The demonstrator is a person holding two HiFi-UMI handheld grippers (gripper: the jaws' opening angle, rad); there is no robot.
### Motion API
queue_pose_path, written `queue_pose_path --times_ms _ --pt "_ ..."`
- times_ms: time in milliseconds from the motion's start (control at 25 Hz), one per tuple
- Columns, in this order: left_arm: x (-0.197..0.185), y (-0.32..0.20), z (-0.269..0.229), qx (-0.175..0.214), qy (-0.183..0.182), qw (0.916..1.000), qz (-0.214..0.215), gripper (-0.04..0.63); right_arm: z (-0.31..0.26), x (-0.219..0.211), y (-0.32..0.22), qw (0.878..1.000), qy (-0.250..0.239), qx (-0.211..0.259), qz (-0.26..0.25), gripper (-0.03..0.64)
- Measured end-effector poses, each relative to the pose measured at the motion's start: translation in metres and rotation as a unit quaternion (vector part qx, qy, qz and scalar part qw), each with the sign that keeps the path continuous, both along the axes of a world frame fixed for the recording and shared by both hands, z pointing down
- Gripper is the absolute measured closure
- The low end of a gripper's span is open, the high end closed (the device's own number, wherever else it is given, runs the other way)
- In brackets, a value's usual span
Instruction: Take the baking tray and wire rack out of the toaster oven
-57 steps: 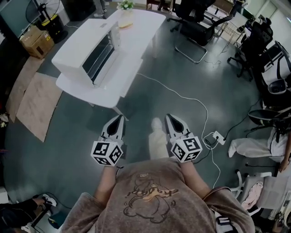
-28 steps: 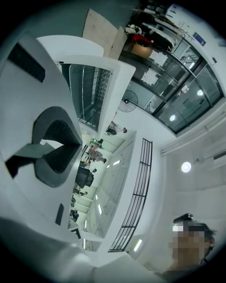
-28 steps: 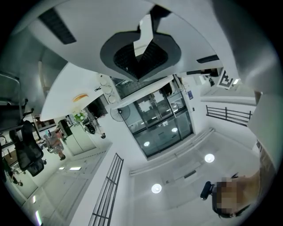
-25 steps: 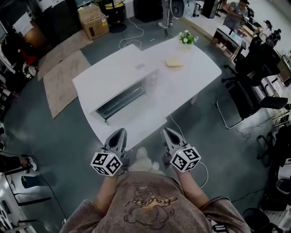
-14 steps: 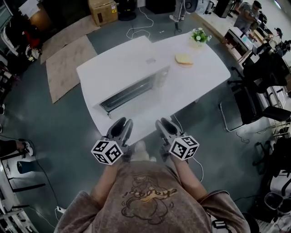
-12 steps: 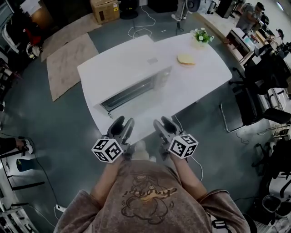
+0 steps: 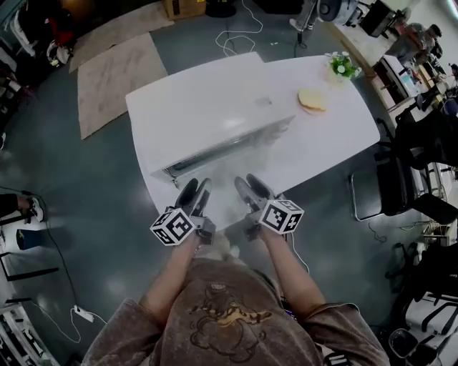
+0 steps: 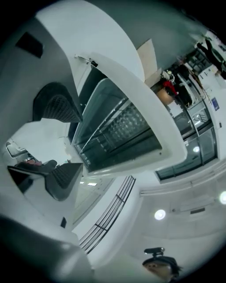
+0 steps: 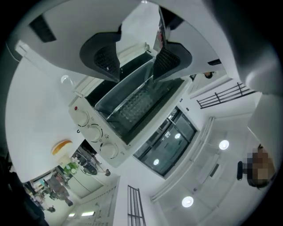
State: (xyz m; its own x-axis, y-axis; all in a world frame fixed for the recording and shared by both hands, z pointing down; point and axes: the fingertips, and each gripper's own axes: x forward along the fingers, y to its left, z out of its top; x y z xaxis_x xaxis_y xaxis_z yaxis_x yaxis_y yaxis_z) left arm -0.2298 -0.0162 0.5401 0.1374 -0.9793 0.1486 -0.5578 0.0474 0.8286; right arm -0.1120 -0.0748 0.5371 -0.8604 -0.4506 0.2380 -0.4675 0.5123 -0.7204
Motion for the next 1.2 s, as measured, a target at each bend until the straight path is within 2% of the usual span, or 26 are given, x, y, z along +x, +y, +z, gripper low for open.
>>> queue_pose_path --times_ms 240,440,560,680,920,1200 --pt "-0.025 -0.016 0.041 -0.027 0.060 0.9963 -0.055 0.331 0.044 -0.022 -0.038 0.998 -0.007 -0.055 0.011 0.408" --pt "-0.046 -0.025 0.061 -0.049 0.081 0.9921 -0.083 0.331 0.066 -0.038 -0.068 0.998 0.016 -0.062 0.005 0.410" --pt "-0.054 -0.031 0.063 -0.046 0.093 0.9901 -0.094 0.337 0.069 -0.043 -0.081 0.998 0.019 -0.061 0.005 0.410" --pt "-0.061 -0.037 0.065 -0.042 0.102 0.9885 -0.103 0.369 0.070 -0.048 -0.095 0.998 0.019 -0.063 0.016 0.411" --pt "-0.068 -0.041 0.074 -0.044 0.115 0.9857 -0.116 0.469 0.076 -0.056 -0.110 0.997 0.019 -0.064 0.028 0.462" --pt "-0.072 -0.042 0.076 -0.034 0.158 0.9783 -0.129 0.495 0.074 -0.059 -0.112 0.995 -0.002 -0.086 0.048 0.489"
